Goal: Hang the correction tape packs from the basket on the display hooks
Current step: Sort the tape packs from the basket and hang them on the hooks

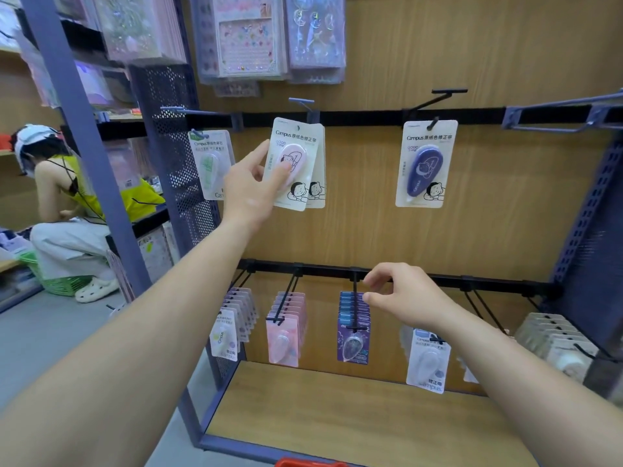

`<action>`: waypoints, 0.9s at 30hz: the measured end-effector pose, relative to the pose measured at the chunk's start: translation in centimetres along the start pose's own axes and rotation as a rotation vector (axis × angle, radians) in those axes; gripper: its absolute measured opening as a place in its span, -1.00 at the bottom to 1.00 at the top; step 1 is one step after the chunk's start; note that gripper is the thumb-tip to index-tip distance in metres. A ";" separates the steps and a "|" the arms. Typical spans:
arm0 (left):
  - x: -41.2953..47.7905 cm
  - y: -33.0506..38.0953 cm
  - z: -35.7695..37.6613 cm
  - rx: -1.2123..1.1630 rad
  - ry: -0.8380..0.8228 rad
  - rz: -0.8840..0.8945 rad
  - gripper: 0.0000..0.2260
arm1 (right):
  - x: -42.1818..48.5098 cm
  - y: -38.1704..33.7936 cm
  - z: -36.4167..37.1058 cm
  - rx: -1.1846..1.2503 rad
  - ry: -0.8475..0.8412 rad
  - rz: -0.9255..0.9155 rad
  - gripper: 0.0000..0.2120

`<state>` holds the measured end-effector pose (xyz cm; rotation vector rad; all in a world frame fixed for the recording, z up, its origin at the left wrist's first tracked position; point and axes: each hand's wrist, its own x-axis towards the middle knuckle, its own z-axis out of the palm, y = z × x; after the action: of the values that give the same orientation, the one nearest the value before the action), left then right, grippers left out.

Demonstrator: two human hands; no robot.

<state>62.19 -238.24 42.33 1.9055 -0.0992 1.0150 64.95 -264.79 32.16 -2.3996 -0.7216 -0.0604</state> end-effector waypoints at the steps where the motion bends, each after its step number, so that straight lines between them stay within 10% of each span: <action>1: 0.0 -0.1 0.0 -0.004 0.004 0.007 -0.75 | 0.0 0.1 0.1 0.000 -0.003 0.001 -0.80; 27: 1.9 0.0 1.5 0.206 0.027 -0.147 -0.77 | 0.6 -1.9 -0.6 -0.133 0.026 -0.033 -0.78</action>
<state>64.35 -238.80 43.28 2.0504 0.1654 0.9810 64.54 -263.62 33.78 -2.5087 -0.7670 -0.1570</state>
